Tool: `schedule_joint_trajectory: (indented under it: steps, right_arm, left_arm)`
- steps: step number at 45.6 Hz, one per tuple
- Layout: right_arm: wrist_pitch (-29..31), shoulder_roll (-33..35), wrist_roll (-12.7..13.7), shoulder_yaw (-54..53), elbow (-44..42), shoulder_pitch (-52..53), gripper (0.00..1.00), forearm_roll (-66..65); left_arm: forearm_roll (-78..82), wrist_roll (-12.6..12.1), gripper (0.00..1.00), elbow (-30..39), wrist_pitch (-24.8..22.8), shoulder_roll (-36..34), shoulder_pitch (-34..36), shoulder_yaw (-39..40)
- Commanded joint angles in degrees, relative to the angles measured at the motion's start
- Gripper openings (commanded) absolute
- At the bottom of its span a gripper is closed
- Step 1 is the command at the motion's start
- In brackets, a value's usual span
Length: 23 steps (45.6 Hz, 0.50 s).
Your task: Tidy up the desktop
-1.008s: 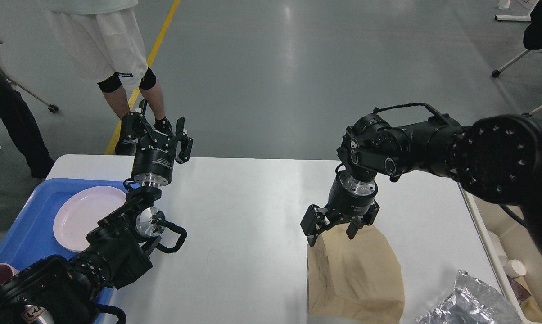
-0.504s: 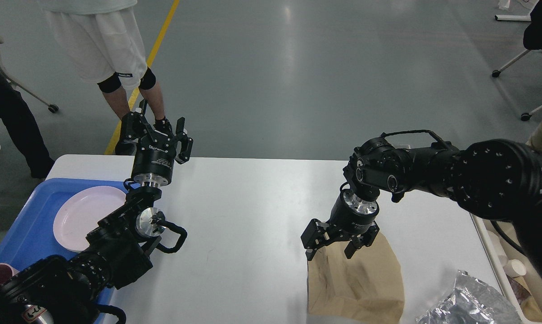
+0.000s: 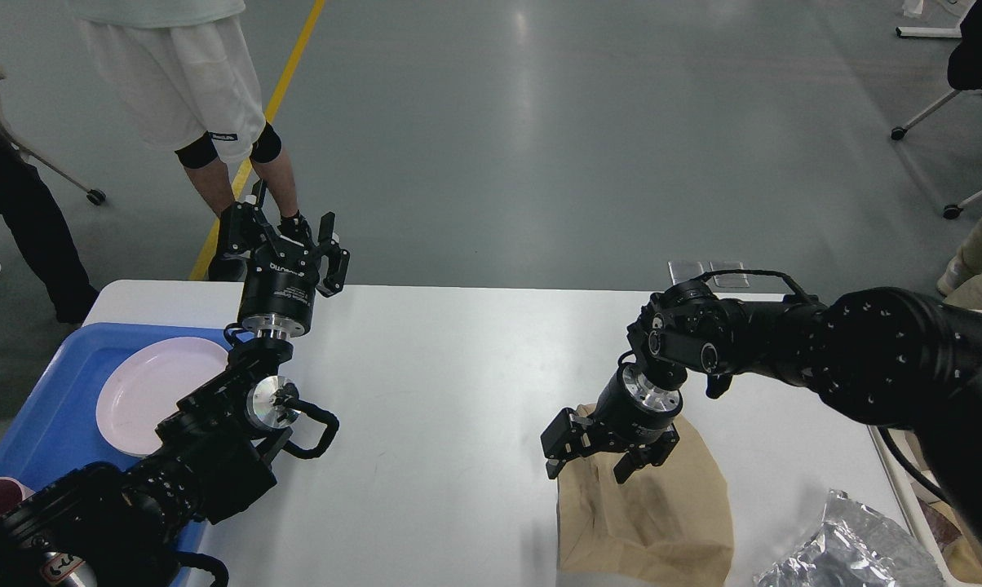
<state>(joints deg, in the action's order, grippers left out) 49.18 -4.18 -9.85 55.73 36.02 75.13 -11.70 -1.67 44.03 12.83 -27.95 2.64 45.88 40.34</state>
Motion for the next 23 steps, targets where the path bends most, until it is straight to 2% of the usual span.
schedule_joint_trajectory:
  steps: [1, 12, 14, 16, 23]
  right_arm:
    - [-1.6, 0.1, 0.0, 0.3, -2.5, -3.1, 1.00, 0.0]
    - [-9.8, 0.3, 0.0, -0.2, -2.3, -6.5, 1.00, 0.3]
    - [-10.9, 0.4, 0.0, -0.4, -2.0, -6.6, 0.97, 0.8]
    - [-12.2, 0.4, 0.0, -0.4, -1.8, -6.6, 0.91, 1.8]
    - [-14.1, 1.0, 0.0, 0.3, -1.7, -6.3, 0.54, 2.9]
  left_arm:
    - [0.0, 0.0, 0.97, 0.0, 0.0, 0.0, 0.0, 0.0]
    - [0.0, 0.0, 0.97, 0.0, 0.0, 0.0, 0.0, 0.0]
    - [0.0, 0.0, 0.97, 0.0, 0.0, 0.0, 0.0, 0.0]
    - [0.0, 0.0, 0.97, 0.0, 0.0, 0.0, 0.0, 0.0]
    - [0.0, 0.0, 0.97, 0.0, 0.0, 0.0, 0.0, 0.0]
